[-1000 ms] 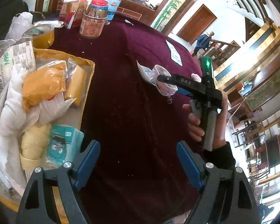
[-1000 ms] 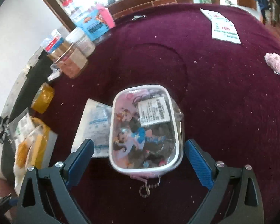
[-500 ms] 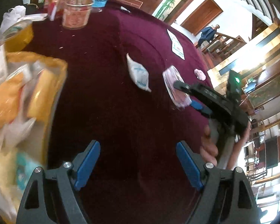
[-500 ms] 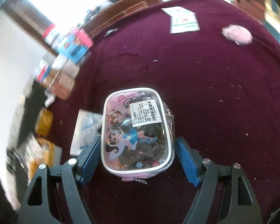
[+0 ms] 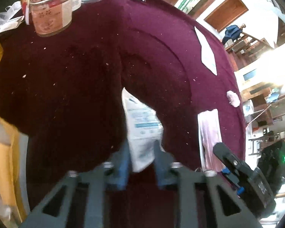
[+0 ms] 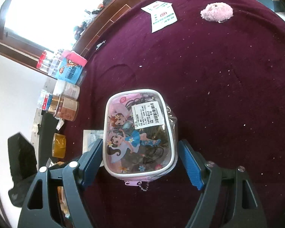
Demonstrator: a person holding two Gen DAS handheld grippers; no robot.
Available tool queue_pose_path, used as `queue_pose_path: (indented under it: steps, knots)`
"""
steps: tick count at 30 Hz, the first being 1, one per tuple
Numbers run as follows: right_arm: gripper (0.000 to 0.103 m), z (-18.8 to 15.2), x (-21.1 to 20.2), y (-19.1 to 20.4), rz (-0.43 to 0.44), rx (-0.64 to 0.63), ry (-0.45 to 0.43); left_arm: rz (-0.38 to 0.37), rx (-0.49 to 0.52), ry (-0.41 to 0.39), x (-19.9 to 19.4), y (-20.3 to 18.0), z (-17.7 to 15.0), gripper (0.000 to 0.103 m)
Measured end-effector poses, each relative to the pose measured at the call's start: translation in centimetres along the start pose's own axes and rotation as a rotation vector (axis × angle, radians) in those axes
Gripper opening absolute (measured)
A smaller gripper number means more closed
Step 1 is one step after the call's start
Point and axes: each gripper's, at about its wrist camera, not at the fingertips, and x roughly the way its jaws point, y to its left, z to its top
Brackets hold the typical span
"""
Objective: Organize soft objects
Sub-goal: 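Grasp the clear cartoon pouch with the right tool while the left tool grasps a white sachet, then place the cartoon pouch and white sachet onto the tray with both tools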
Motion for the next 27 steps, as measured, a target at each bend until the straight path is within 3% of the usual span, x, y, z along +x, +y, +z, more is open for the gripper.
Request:
queue_pose_path:
  steps: [7, 17, 23, 27]
  knots:
    - [0.078, -0.1, -0.1, 0.2, 0.003, -0.021, -0.001, -0.036, 0.052, 0.007, -1.1, 0.1, -2.3, 0.009]
    - [0.078, -0.9, 0.8, 2.2, -0.026, -0.141, 0.0, -0.104, 0.103, 0.037, -4.7, 2.6, -10.8, 0.007]
    - [0.078, -2.0, 1.7, 4.1, -0.033, -0.259, 0.003, -0.166, 0.097, -0.035, -10.9, 6.5, -15.6, 0.005]
    - [0.077, -4.3, 1.0, 5.9, 0.015, -0.317, -0.015, -0.212, 0.054, -0.12, -16.0, 10.5, -17.0, 0.005]
